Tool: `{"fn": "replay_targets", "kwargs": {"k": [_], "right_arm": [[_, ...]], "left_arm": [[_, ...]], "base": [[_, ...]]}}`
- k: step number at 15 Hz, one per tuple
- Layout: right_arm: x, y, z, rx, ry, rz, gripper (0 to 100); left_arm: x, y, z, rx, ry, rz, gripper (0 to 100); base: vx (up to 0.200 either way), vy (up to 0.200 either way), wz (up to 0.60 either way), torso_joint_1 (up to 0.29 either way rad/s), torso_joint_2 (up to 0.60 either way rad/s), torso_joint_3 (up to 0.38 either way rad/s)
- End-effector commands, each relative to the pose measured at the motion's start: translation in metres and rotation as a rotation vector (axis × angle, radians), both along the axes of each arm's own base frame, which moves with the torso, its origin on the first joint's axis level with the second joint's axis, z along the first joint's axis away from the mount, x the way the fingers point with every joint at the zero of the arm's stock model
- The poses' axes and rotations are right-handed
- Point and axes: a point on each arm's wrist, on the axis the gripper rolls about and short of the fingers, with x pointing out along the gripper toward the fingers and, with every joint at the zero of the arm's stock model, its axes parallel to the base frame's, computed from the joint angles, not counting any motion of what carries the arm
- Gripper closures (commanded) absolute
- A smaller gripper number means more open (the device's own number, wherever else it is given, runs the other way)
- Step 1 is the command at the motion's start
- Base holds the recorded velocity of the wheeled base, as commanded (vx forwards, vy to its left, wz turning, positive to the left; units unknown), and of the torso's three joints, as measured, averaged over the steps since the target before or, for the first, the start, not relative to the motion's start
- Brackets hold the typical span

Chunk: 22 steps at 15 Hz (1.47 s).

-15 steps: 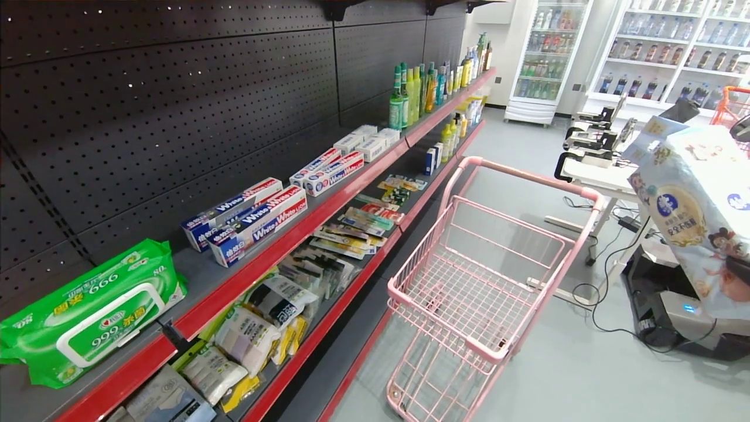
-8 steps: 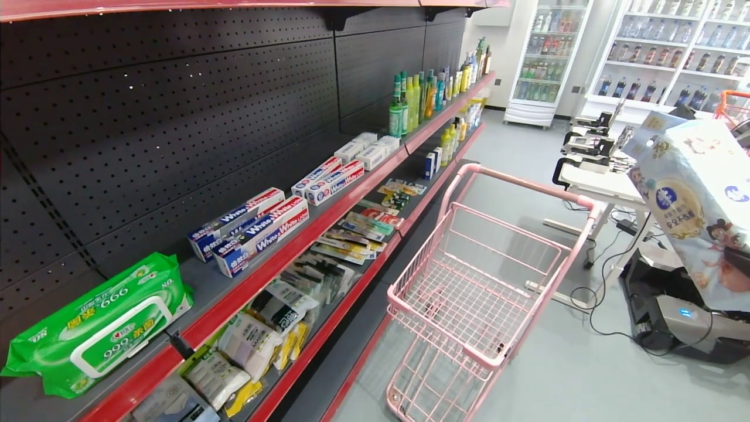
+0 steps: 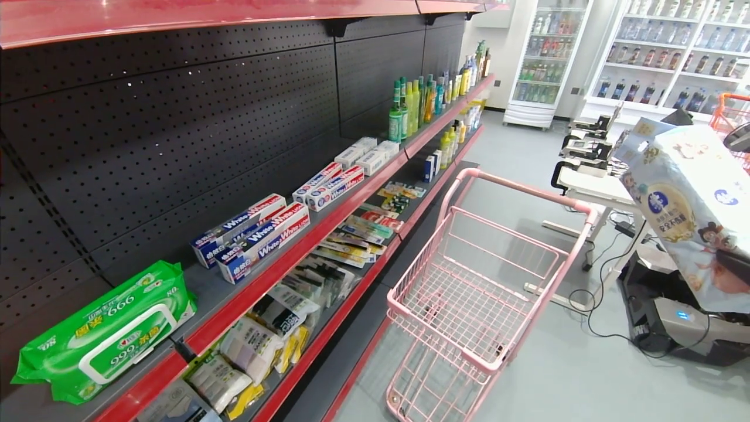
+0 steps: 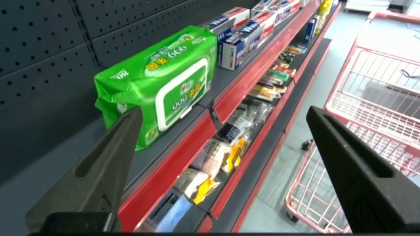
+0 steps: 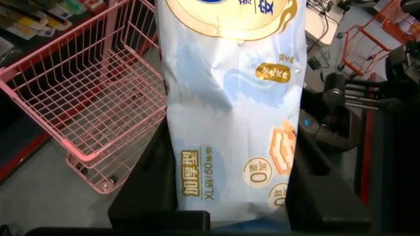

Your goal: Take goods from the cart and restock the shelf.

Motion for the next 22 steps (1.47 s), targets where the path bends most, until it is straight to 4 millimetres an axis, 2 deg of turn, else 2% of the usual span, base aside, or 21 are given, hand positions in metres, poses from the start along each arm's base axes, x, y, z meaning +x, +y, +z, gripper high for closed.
{"fn": "replay_targets", "kwargs": {"k": [1, 5, 22], "right_arm": [[0.0031, -0.0006, -0.0004, -0.004, 0.008, 0.003, 100], [0.0034, -0.0012, -0.0006, -0.025, 0.014, 0.001, 100], [0.0, 0.0003, -0.0021, -0.024, 0.012, 0.01, 100]], "left_arm": [[0.0001, 0.0, 0.0, 0.0, 0.001, -0.001, 0], [0.0001, 0.0, 0.0, 0.0, 0.001, 0.001, 0], [0.0001, 0.0, 0.0, 0.0, 0.001, 0.001, 0]], "base": [[0.0, 0.0, 0.0, 0.085, -0.16, -0.095], [0.0, 0.0, 0.0, 0.019, -0.04, -0.021], [0.0, 0.0, 0.6, 0.006, 0.0, 0.001]]}}
